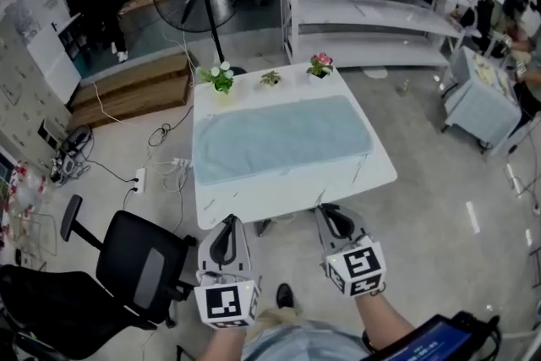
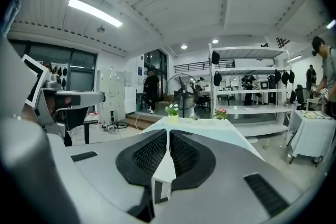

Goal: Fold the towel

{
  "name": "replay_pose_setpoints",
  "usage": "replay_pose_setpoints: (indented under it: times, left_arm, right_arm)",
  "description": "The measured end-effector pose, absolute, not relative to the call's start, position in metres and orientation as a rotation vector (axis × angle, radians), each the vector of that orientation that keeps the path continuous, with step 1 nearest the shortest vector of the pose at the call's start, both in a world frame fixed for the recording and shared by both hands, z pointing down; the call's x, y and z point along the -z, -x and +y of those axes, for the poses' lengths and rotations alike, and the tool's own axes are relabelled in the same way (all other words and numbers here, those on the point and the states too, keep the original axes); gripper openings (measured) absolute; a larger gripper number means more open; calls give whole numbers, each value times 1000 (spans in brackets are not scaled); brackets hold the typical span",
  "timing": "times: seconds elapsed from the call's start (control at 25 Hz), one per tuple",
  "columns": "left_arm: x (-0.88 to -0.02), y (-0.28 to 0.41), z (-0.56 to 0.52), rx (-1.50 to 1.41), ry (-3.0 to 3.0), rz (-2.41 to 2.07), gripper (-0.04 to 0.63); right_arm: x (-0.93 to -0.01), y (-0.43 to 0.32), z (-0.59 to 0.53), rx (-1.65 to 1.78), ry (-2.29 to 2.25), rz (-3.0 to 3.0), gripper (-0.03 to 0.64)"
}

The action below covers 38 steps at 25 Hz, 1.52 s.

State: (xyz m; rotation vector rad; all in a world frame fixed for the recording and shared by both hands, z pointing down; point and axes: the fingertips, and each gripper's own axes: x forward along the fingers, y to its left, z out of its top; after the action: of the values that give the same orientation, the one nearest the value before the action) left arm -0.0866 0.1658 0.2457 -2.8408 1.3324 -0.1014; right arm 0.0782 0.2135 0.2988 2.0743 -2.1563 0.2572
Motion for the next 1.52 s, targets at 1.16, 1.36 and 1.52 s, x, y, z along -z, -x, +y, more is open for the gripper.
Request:
replay_pose_setpoints:
  times: [1.16, 1.36, 1.52]
  left_arm:
    - [-269, -8, -25, 189, 2903, 1185, 7]
    - [-290, -40, -69, 261, 2904, 1215, 7]
    - [-294, -73, -94, 324, 2894, 1235, 7]
  right_arm:
    - [-313, -214, 60, -269, -2276, -1936, 37]
    - [-342, -277, 33, -352, -2300, -1860, 40]
    - [-354, -340, 19, -397, -2312, -1797, 43]
